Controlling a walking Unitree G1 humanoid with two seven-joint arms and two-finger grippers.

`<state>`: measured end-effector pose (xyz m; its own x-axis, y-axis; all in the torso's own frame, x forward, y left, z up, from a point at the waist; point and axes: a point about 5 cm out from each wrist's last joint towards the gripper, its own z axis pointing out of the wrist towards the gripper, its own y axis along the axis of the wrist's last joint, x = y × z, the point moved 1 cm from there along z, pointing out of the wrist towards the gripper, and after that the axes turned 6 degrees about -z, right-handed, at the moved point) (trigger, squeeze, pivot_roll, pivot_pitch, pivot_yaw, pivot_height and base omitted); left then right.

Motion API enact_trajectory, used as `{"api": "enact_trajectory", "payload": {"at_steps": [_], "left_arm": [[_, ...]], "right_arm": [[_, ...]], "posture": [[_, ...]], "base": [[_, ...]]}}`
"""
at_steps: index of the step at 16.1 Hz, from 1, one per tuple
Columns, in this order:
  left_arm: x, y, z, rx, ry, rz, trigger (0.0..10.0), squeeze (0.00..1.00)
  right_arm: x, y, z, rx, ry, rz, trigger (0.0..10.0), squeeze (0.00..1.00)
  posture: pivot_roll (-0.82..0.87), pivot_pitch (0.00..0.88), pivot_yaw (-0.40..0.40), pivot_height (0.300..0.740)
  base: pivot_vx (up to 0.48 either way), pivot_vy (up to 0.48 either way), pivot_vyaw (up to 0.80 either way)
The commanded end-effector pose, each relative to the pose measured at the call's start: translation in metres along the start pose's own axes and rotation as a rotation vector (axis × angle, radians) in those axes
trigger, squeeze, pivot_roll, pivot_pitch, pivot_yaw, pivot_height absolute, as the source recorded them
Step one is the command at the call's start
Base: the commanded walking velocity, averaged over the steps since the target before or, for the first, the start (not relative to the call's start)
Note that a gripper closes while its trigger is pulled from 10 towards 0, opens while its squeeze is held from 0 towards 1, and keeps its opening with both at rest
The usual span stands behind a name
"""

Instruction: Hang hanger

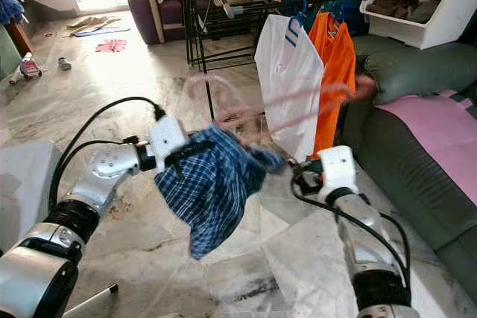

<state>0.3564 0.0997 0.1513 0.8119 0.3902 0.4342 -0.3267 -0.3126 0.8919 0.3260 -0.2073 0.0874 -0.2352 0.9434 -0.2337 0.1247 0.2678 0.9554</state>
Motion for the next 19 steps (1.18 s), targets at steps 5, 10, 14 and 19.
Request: {"api": "enact_trajectory", "payload": {"at_steps": [5,10,14,19], "left_arm": [[-0.001,0.017,-0.002,-0.050,-0.074,0.141,0.0,0.00],[-0.002,0.029,0.005,-0.104,-0.078,0.174,0.0,0.00],[-0.009,0.056,0.009,-0.224,-0.125,0.184,0.0,0.00],[-0.023,0.091,0.012,-0.370,-0.178,0.176,0.0,0.00]], "right_arm": [[0.017,0.010,-0.003,-0.041,0.175,0.037,10.0,0.12],[0.043,-0.005,-0.018,0.008,0.391,0.020,10.0,0.00],[0.032,-0.015,-0.011,0.055,0.287,-0.045,10.0,0.00],[0.021,-0.024,-0.004,0.115,0.165,-0.042,10.0,0.00]], "posture": [[-0.06,0.007,0.014,0.740],[-0.07,0.009,0.010,0.740],[-0.06,0.011,0.001,0.740],[-0.05,0.011,-0.006,0.740]], "base": [[0.000,0.000,0.00],[0.000,0.000,0.00],[0.000,0.000,0.00],[0.000,0.000,0.00]]}}
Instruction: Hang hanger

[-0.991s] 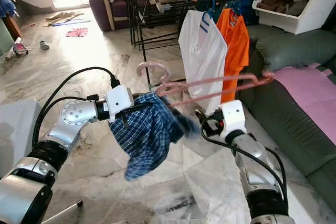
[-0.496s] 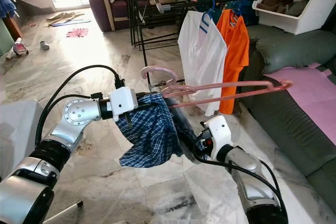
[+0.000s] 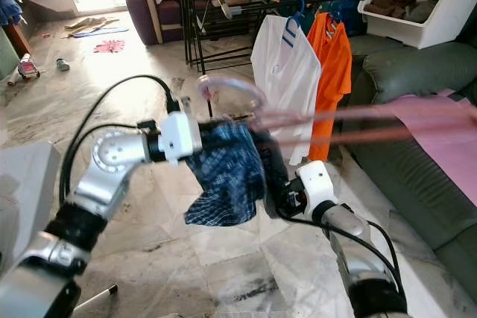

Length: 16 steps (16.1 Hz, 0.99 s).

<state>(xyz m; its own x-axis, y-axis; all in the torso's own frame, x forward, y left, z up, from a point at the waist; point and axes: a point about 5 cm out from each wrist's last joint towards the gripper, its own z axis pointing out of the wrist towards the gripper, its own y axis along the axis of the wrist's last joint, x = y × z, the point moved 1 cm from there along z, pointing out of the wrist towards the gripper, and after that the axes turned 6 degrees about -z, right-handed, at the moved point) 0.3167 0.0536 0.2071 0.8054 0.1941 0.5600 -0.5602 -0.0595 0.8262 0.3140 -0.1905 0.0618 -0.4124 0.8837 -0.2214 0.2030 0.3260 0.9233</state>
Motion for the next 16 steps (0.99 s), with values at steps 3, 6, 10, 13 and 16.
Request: {"api": "enact_trajectory", "payload": {"at_steps": [3,6,10,13,16], "left_arm": [[0.011,0.030,0.006,-0.111,0.029,0.002,0.0,0.00],[0.017,0.034,0.004,-0.116,0.063,-0.013,0.0,0.00],[0.025,0.019,-0.011,-0.040,0.132,-0.039,0.0,0.00],[0.021,0.005,-0.018,0.008,0.142,-0.060,0.0,0.00],[0.000,-0.029,-0.035,0.134,0.110,-0.108,0.0,0.00]], "right_arm": [[-0.005,-0.022,-0.001,0.085,-0.082,0.111,10.0,0.00],[-0.015,-0.040,-0.009,0.130,-0.186,0.266,0.3,0.00],[-0.050,-0.061,-0.037,0.153,-0.393,0.477,0.0,0.00],[-0.075,-0.056,-0.049,0.095,-0.506,0.567,0.0,0.00],[-0.117,-0.011,-0.056,-0.097,-0.637,0.614,0.0,0.00]], "posture": [[-0.05,0.011,-0.009,0.740],[-0.04,0.010,-0.012,0.740],[-0.05,0.008,-0.011,0.740],[-0.06,0.011,-0.004,0.740],[-0.07,0.012,0.002,0.740]], "base": [[0.000,0.000,0.00],[0.000,0.000,0.00],[0.000,0.000,0.00],[0.000,0.000,0.00],[0.000,0.000,0.00]]}}
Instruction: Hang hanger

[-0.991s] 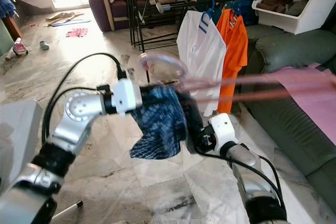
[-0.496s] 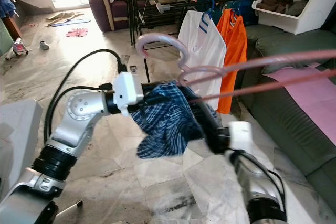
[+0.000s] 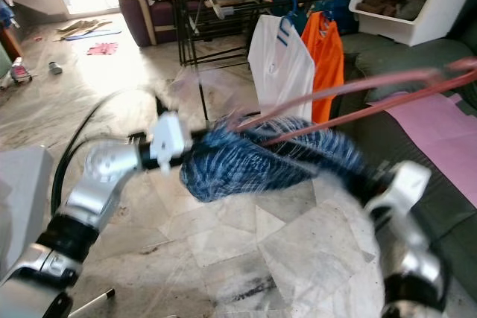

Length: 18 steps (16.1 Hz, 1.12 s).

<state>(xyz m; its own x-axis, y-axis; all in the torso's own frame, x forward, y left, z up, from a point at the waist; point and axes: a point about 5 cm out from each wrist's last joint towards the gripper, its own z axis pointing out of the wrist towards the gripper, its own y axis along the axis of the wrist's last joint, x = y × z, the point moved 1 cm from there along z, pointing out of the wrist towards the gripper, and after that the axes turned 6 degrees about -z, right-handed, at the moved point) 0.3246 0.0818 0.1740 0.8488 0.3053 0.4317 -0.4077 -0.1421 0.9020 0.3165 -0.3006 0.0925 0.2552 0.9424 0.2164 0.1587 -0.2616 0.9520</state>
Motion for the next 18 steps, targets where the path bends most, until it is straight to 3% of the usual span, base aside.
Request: {"api": "enact_trajectory", "payload": {"at_steps": [1,4,6,8,10,12,16,18], "left_arm": [[0.002,-0.013,-0.014,0.067,0.019,0.005,0.0,0.00],[-0.012,-0.039,-0.025,0.178,-0.015,0.014,0.0,0.00],[-0.019,-0.050,-0.028,0.225,-0.059,0.032,0.0,0.00],[-0.027,-0.059,-0.028,0.296,-0.130,0.042,0.0,0.00],[-0.030,-0.066,-0.025,0.345,-0.160,0.043,0.0,0.00],[-0.029,-0.072,-0.022,0.364,-0.122,0.025,0.0,0.00],[-0.024,-0.082,-0.026,0.432,-0.048,-0.015,0.0,0.00],[-0.021,-0.085,-0.033,0.475,-0.055,-0.010,0.0,0.00]], "right_arm": [[-0.009,0.037,0.001,-0.107,-0.065,0.025,0.0,0.00],[0.015,0.076,0.007,-0.195,-0.020,0.054,0.0,0.00],[0.027,0.089,0.008,-0.203,-0.002,0.065,0.0,0.00],[0.040,0.081,0.012,-0.113,-0.005,-0.088,0.0,0.00],[0.053,0.070,0.012,-0.102,0.023,-0.151,0.0,0.00],[0.058,0.060,0.010,-0.081,0.032,-0.177,0.0,0.00],[0.052,0.023,0.001,0.006,-0.004,-0.249,0.0,0.00],[0.044,0.023,-0.003,-0.022,-0.068,-0.309,0.0,0.00]], "posture": [[-0.07,0.013,-0.001,0.740],[-0.08,0.015,-0.002,0.740],[-0.08,0.015,-0.003,0.740],[-0.08,0.015,-0.010,0.740],[-0.07,0.016,-0.013,0.740],[-0.07,0.017,-0.008,0.740],[-0.07,0.018,-0.004,0.740],[-0.07,0.018,0.009,0.740]], "base": [[0.000,0.000,0.00],[0.000,0.000,0.00],[0.000,0.000,0.00],[0.000,0.000,0.00],[0.000,0.000,0.00],[0.000,0.000,0.00],[0.000,0.000,0.00],[0.000,0.000,0.00]]}}
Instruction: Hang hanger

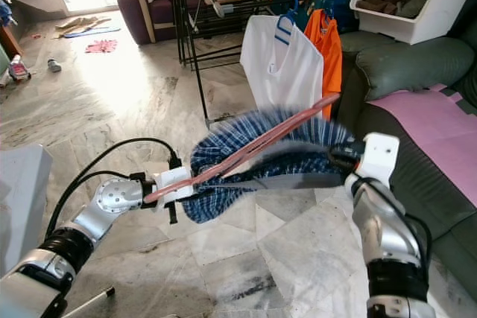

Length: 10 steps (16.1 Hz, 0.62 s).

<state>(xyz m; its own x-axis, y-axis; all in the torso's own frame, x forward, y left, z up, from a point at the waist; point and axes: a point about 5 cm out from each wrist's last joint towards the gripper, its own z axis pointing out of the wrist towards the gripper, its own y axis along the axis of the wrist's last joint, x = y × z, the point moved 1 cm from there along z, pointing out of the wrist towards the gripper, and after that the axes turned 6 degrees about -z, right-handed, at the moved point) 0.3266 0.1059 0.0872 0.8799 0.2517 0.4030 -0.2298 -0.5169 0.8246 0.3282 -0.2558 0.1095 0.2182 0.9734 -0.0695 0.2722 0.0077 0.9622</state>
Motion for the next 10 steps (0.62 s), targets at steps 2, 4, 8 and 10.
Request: {"api": "enact_trajectory", "payload": {"at_steps": [2,4,8,10], "left_arm": [[0.006,-0.012,-0.015,0.096,-0.042,0.053,0.0,0.00],[0.002,-0.013,-0.014,0.117,-0.089,0.097,0.0,0.00],[-0.020,-0.026,-0.004,0.288,-0.342,0.137,0.0,0.00],[-0.024,-0.037,0.002,0.405,-0.368,0.069,0.0,0.00]], "right_arm": [[-0.018,0.023,-0.001,-0.086,-0.104,-0.012,0.0,0.00],[-0.016,0.027,0.000,-0.090,-0.101,-0.005,0.0,0.00],[-0.001,0.052,0.009,-0.133,-0.090,-0.038,0.0,0.00],[0.012,0.055,0.009,-0.157,-0.070,-0.096,0.0,0.00]], "posture": [[-0.07,0.018,0.017,0.740],[-0.07,0.016,0.018,0.740],[-0.06,0.012,0.014,0.740],[-0.07,0.013,0.019,0.740]], "base": [[0.000,0.000,0.00],[0.000,0.000,0.00],[0.000,0.000,0.00],[0.000,0.000,0.00]]}}
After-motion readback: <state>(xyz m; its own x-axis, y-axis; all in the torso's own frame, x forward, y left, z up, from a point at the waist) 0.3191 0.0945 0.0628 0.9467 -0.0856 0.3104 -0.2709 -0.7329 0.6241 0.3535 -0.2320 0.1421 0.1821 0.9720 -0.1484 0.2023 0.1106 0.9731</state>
